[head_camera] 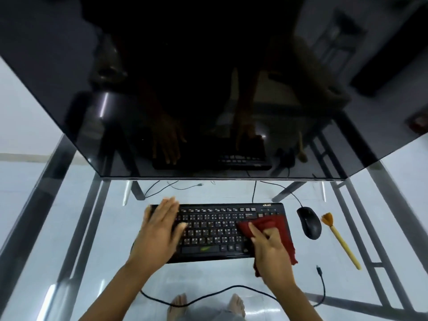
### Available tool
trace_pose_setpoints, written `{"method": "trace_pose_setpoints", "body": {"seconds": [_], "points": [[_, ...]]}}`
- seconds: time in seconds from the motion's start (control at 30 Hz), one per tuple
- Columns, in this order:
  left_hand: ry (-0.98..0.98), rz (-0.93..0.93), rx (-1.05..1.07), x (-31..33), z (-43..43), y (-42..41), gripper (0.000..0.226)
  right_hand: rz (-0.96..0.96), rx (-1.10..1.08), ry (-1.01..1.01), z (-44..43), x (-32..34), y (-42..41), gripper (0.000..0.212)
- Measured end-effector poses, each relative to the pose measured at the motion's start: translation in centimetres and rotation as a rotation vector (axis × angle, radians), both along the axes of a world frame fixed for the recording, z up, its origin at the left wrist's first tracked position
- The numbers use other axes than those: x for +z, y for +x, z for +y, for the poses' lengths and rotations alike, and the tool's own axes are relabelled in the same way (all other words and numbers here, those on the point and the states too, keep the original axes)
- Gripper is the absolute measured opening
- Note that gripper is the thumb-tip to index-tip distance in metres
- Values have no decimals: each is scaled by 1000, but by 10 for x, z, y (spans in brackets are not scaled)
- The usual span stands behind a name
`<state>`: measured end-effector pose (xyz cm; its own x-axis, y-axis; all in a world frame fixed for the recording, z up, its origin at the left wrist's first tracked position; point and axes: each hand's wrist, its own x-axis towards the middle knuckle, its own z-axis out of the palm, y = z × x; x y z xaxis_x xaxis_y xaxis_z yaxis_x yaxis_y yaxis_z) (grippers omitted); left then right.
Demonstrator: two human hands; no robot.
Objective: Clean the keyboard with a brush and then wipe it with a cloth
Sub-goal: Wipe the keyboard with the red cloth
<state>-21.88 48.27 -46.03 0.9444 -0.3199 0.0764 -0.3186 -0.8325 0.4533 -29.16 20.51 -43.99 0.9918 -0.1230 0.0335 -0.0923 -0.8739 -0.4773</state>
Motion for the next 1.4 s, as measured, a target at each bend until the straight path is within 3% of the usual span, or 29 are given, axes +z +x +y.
{"method": "trace_pose_setpoints", "body": {"seconds": [0.13, 0.2, 0.23, 0.3, 0.37, 0.43, 0.5, 0.57, 0.6, 0.63, 0.7, 0.73, 0.8, 0.83, 0.9, 0.97, 1.03, 1.1, 1.17, 1.3, 1.4], "points": [[-75, 27, 114, -17, 48, -11, 59, 151, 305, -32, 37, -13, -3, 35], [-110, 53, 66, -25, 58, -14, 59, 180, 170, 52, 40, -6, 12, 16], [-135, 67, 45, -28, 60, -15, 58, 147, 59, 52, 41, -2, 20, 24], [-176, 83, 24, -32, 62, -16, 55, 41, 32, -36, 47, -3, 29, 34], [-189, 80, 16, -34, 64, -17, 53, -20, 195, -31, 62, -8, 27, 56], [-181, 70, 4, -37, 66, -17, 52, 43, 391, -70, 76, -12, 22, 56], [-165, 72, 0, -40, 67, -17, 52, 121, 279, -19, 65, -10, 25, 43], [-142, 72, 11, -42, 67, -17, 52, 87, 0, 47, 55, -2, 31, 45], [-133, 70, 17, -42, 67, -18, 52, 50, -36, 16, 56, -2, 29, 48], [-125, 66, 21, -43, 67, -18, 52, 16, -6, -9, 61, -5, 27, 52], [-120, 64, 21, -43, 67, -18, 51, 2, 261, -6, 70, -22, 10, 62], [-121, 64, 16, -43, 67, -17, 51, 56, 401, -51, 73, -19, 0, 57], [-116, 64, 3, -42, 67, -17, 52, 173, 470, -35, 58, -6, 7, 34], [-111, 59, 3, -42, 67, -17, 52, 158, 412, -12, 49, 2, 14, 33], [-109, 46, 18, -41, 66, -18, 52, 177, 114, 144, 37, 21, 24, 51], [-116, 40, 32, -39, 65, -19, 51, 135, -4, 206, 43, 17, 28, 61], [-108, 46, 18, -40, 66, -18, 51, 25, 249, 66, 67, 0, 13, 42], [-92, 59, 0, -42, 68, -17, 52, 152, 452, 9, 91, -9, 10, 24], [-87, 58, -1, -44, 69, -17, 52, 121, 460, -62, 84, 0, 19, 38], [-62, 47, 10, -43, 66, -18, 52, 95, 46, -77, 56, 19, 41, 32], [-61, 45, 17, -41, 66, -17, 53, -6, 265, -66, 84, 1, 35, 39]]}}
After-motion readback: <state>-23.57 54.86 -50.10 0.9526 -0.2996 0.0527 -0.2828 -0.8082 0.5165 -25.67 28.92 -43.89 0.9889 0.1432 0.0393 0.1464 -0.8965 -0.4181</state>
